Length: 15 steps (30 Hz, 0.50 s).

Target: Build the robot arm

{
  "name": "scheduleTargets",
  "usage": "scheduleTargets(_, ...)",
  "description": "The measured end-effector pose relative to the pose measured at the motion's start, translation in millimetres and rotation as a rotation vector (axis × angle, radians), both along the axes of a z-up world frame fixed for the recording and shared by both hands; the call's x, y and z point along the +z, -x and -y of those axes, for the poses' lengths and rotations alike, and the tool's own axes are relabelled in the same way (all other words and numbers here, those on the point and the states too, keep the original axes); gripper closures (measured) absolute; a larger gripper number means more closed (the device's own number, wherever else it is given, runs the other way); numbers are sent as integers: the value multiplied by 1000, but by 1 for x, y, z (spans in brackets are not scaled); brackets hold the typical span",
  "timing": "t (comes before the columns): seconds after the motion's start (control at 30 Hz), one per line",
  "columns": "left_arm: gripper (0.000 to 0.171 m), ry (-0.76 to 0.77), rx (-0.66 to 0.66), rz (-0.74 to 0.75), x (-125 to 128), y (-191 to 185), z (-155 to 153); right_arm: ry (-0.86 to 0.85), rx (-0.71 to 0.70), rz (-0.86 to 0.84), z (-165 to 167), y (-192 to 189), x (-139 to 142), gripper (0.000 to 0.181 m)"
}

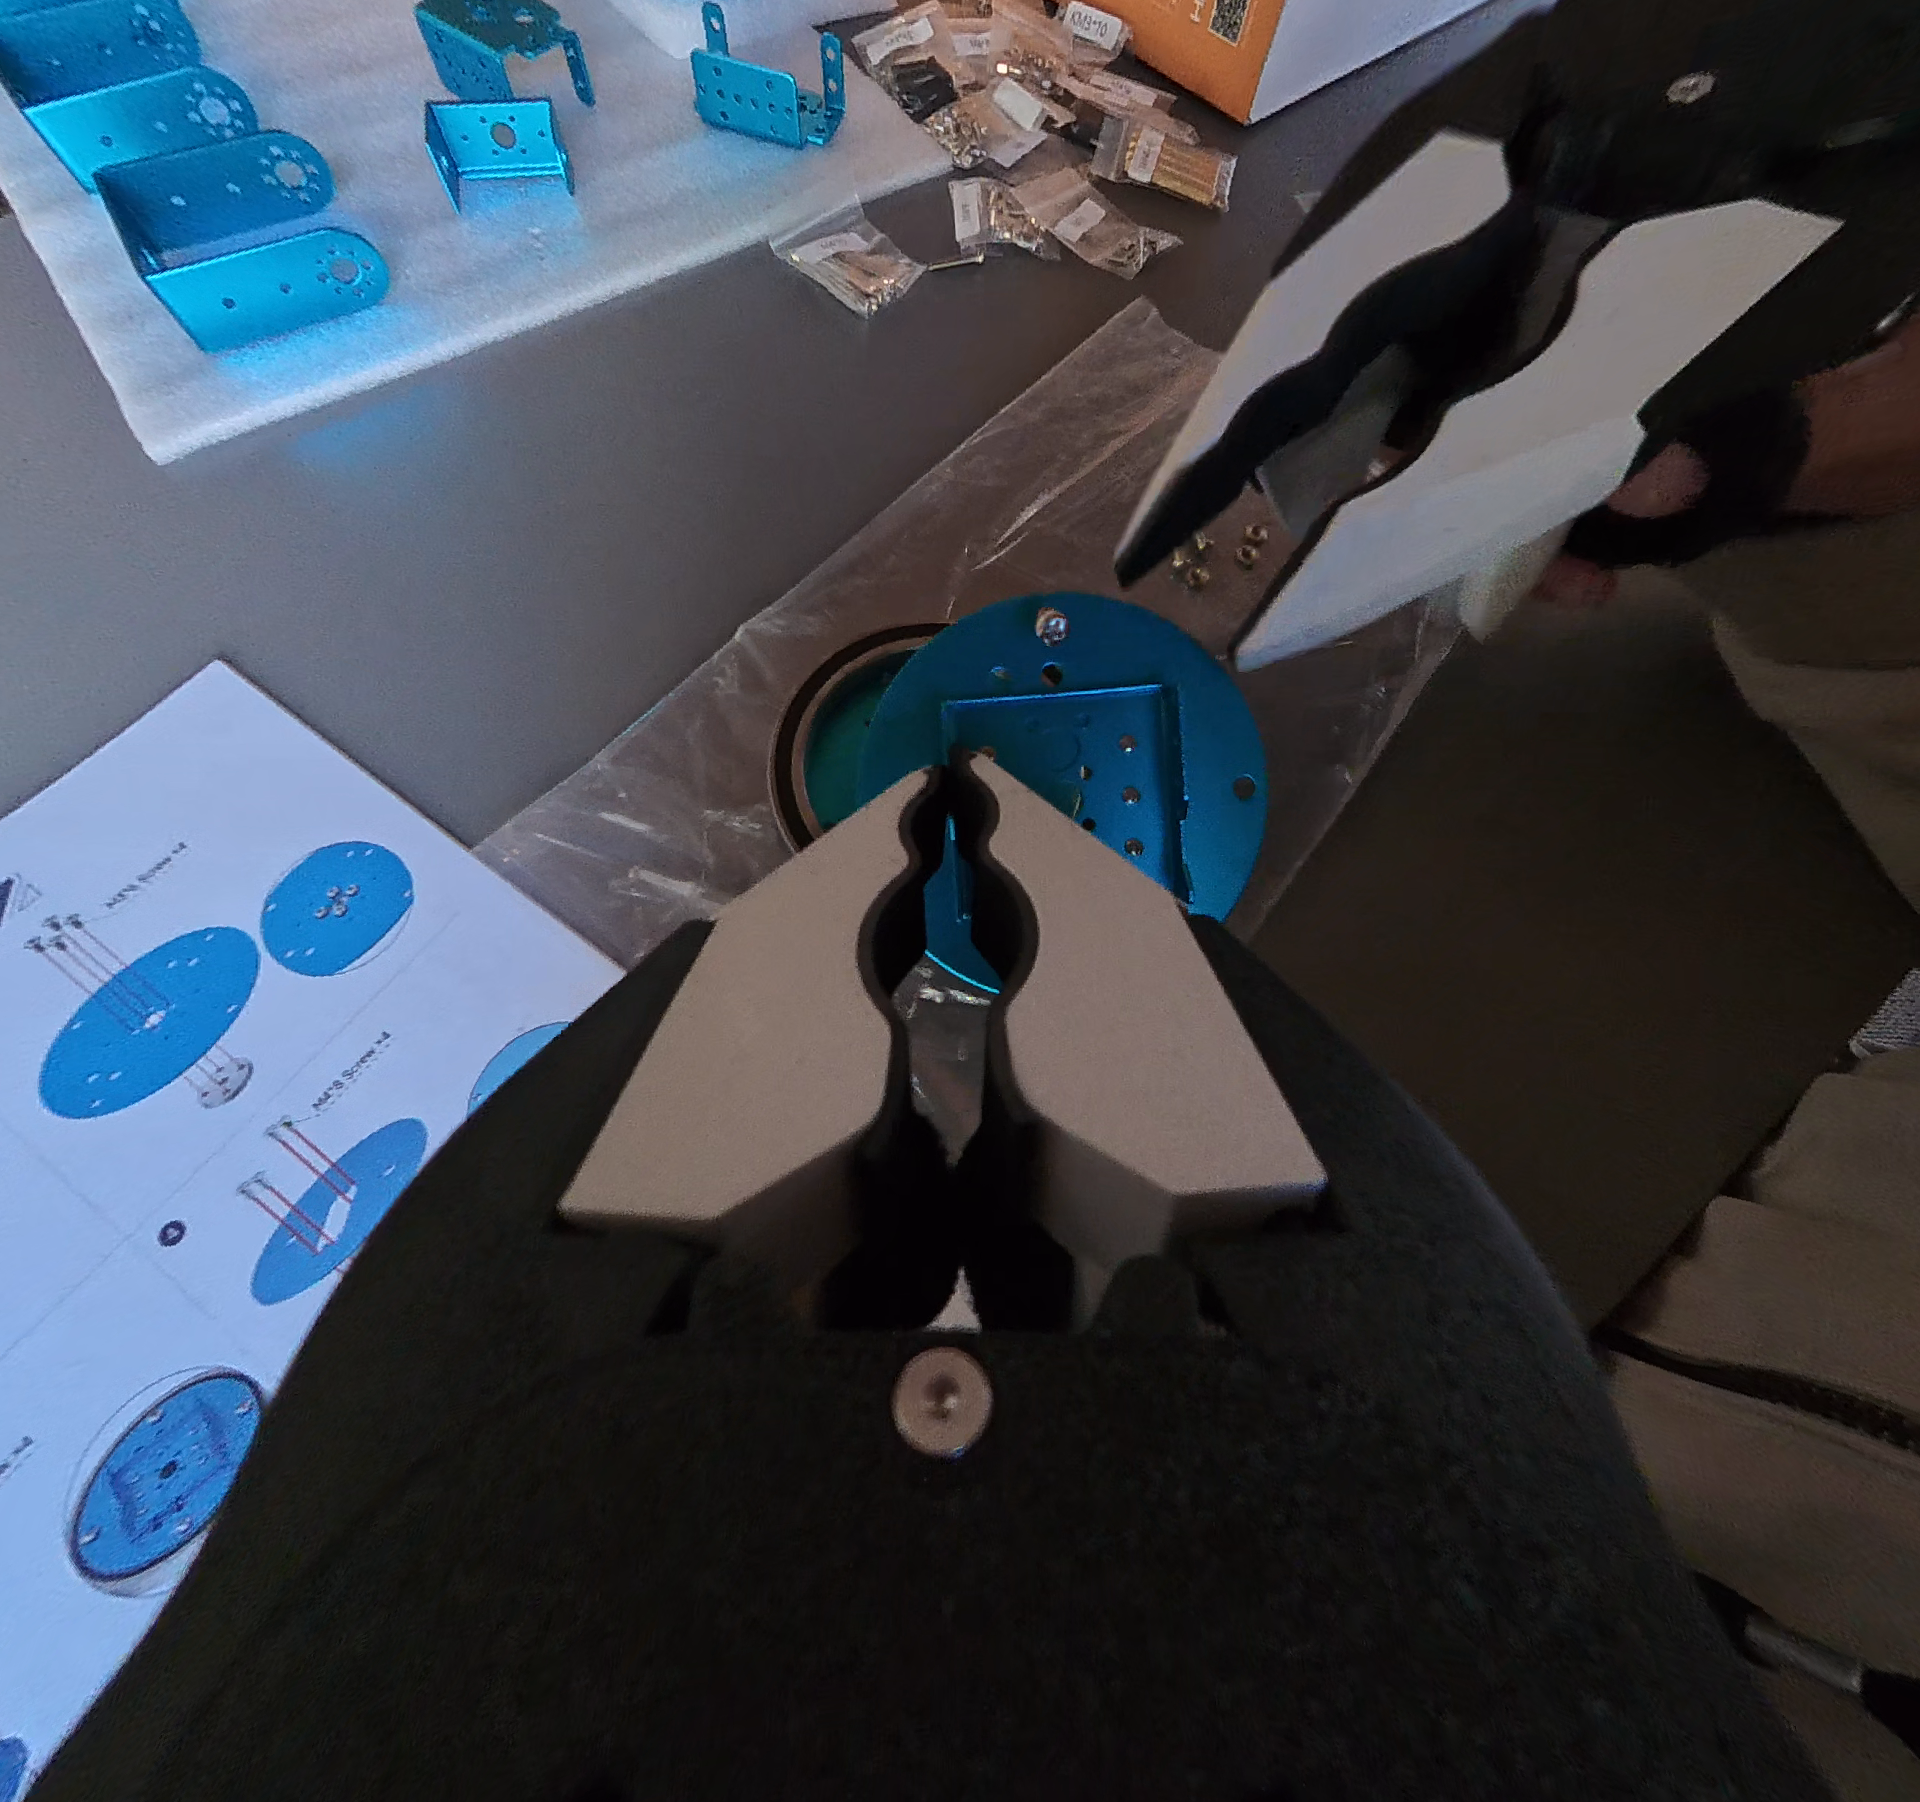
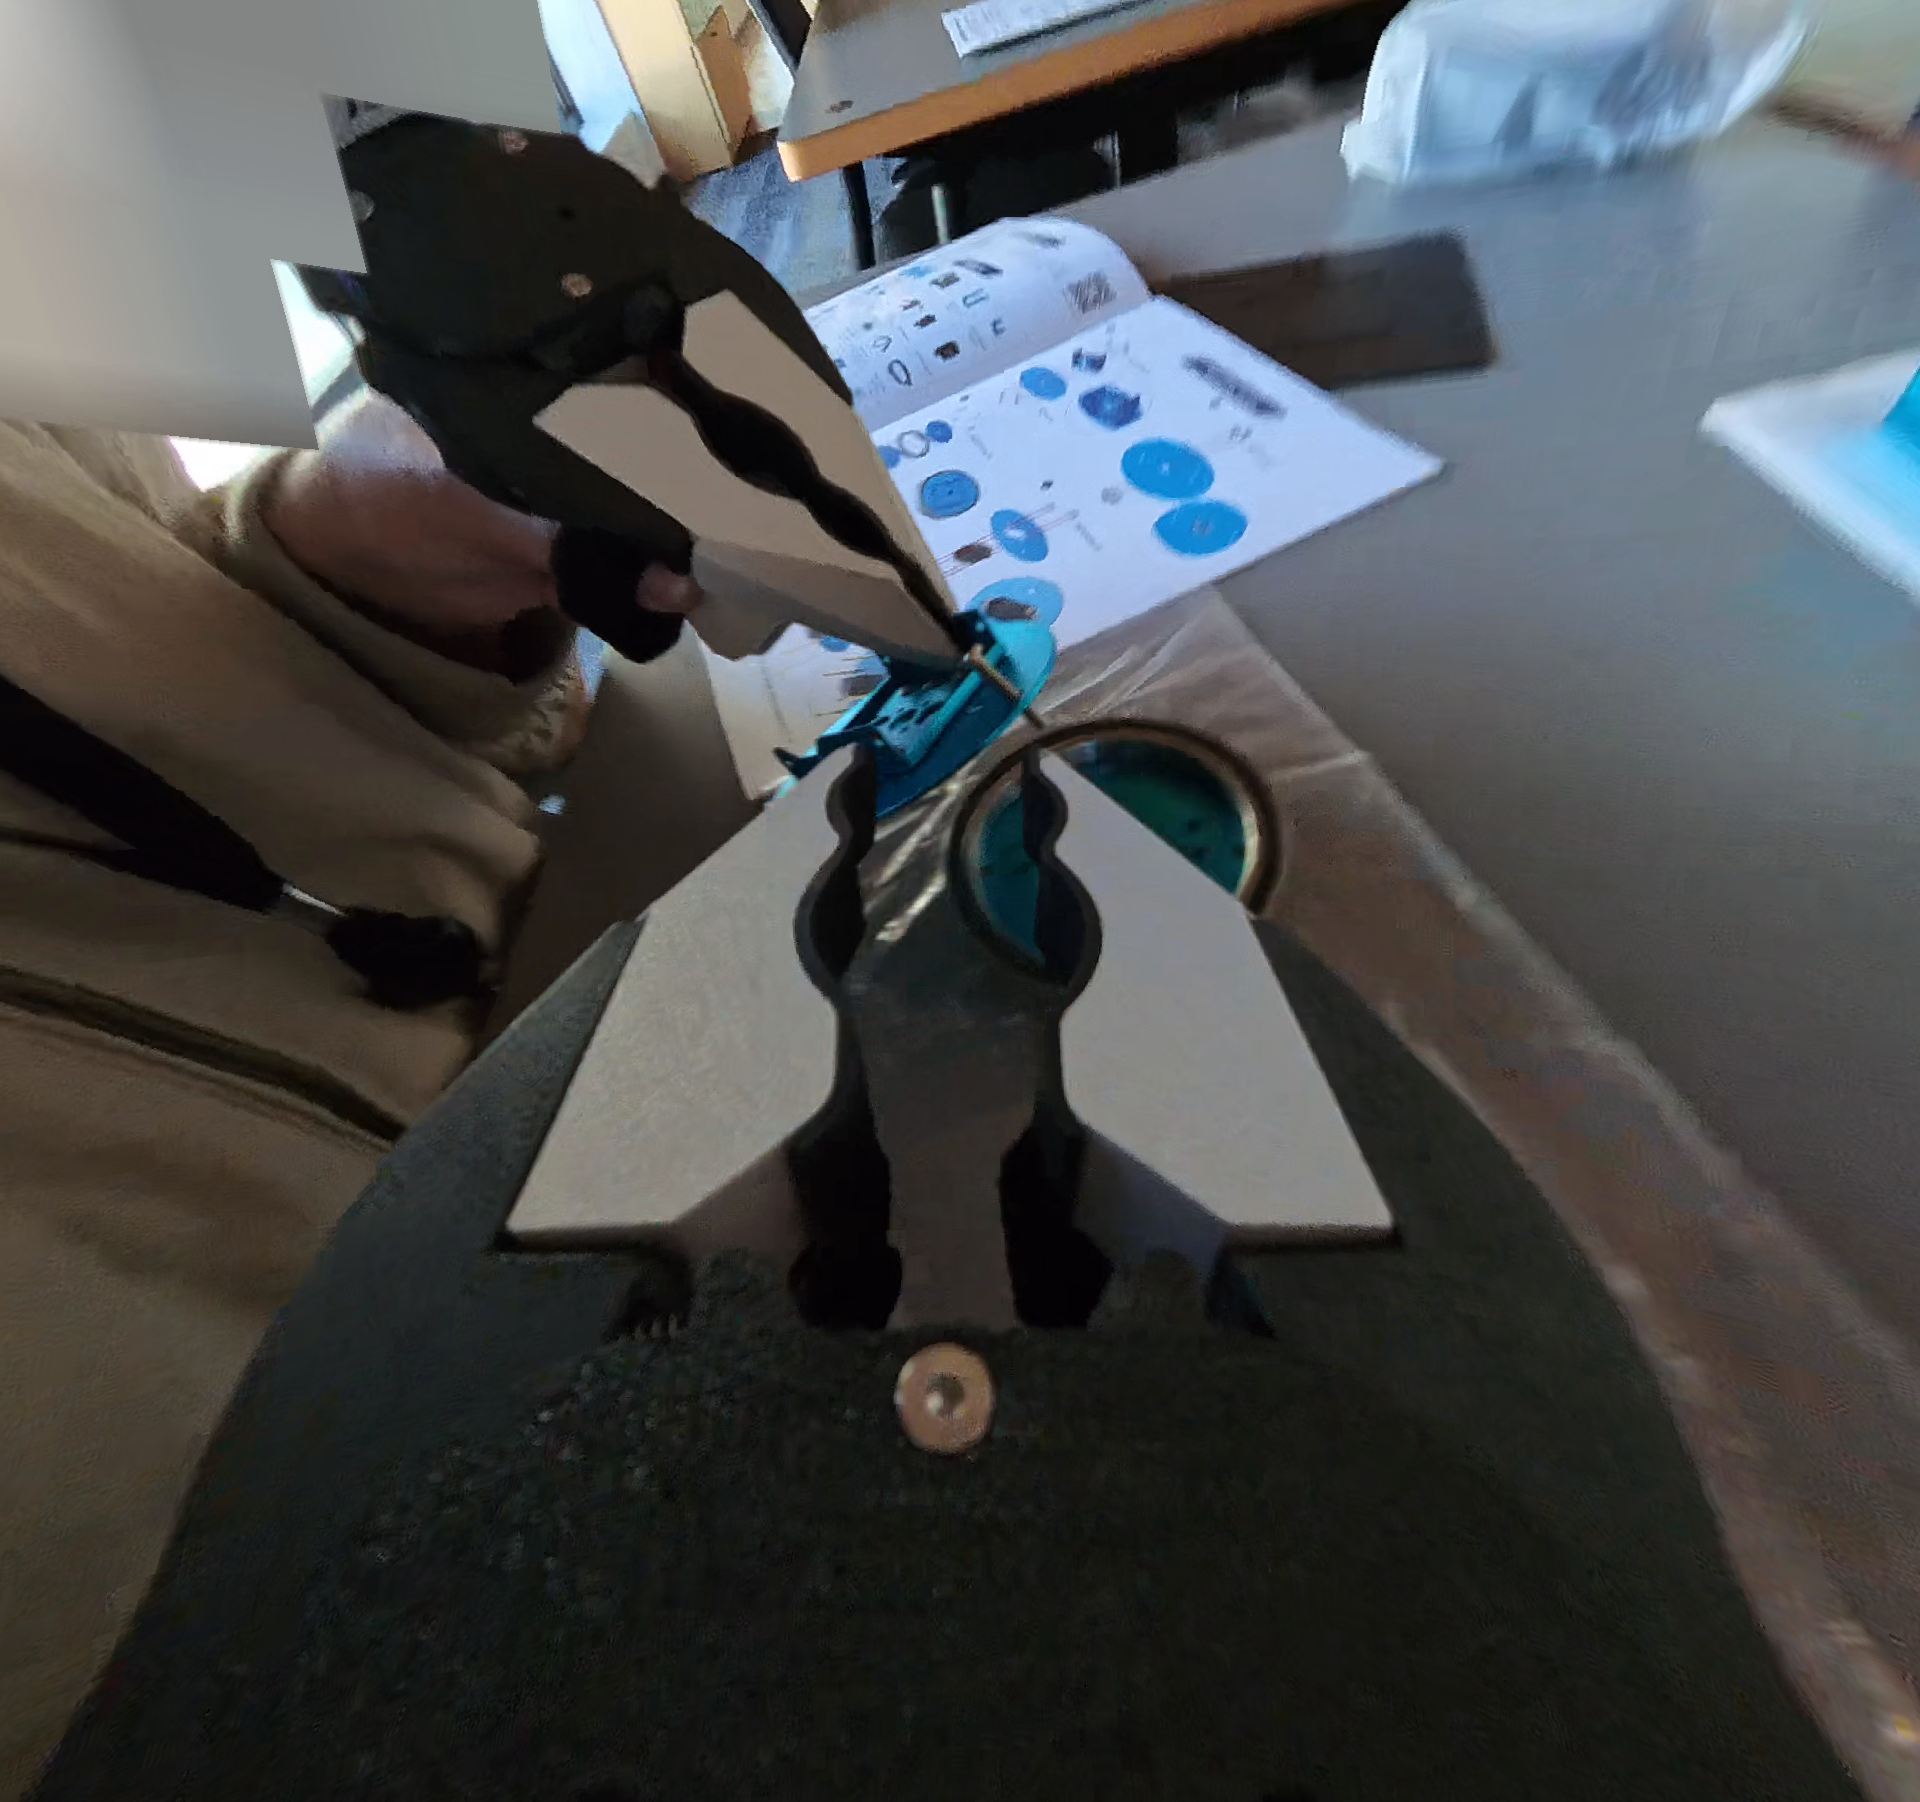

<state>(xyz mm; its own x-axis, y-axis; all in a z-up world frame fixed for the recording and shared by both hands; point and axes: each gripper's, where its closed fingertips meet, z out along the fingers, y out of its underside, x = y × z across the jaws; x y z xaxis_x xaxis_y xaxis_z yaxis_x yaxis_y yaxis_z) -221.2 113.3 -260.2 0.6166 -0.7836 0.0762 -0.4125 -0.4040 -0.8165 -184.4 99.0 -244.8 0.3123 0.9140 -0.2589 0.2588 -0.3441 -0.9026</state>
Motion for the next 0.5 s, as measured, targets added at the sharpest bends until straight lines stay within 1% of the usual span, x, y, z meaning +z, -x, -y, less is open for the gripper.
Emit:
scheduleTargets(0.03, 171, -3, 2, -3, 0, 0, 0, 79, -6, -30, 4, 3, 0, 153)
scheduleTargets(0.07, 171, -10, 10, -15, 0, 1, -1, 147, -28, -77, 7, 7, 2, 148)
scheduleTargets(0.13, 171, -17, 17, -23, -1, 1, -2, 280, -114, -143, 4, 9, -1, 150)
scheduleTargets(0.2, 171, -2, 22, -15, -1, 0, -1, 411, -139, -232, 7, 11, 0, 145)
scheduleTargets(0.23, 171, 5, 26, -15, -2, 0, -1, 449, -150, -245, 8, 12, -2, 146)
scheduleTargets(0.33, 171, 29, 27, -4, -4, -2, 1, 471, -194, -167, 12, 11, -18, 156)
scheduleTargets(0.4, 171, 30, 31, -9, -5, -2, 1, 520, -189, -210, 15, 13, -17, 173)
scheduleTargets(0.43, 171, 29, 28, -6, -4, -2, 2, 573, -196, -240, 16, 13, -17, 177)
scheduleTargets(0.5, 171, 22, 16, 4, -2, -2, 3, 687, -189, -318, 18, 12, -15, 178)
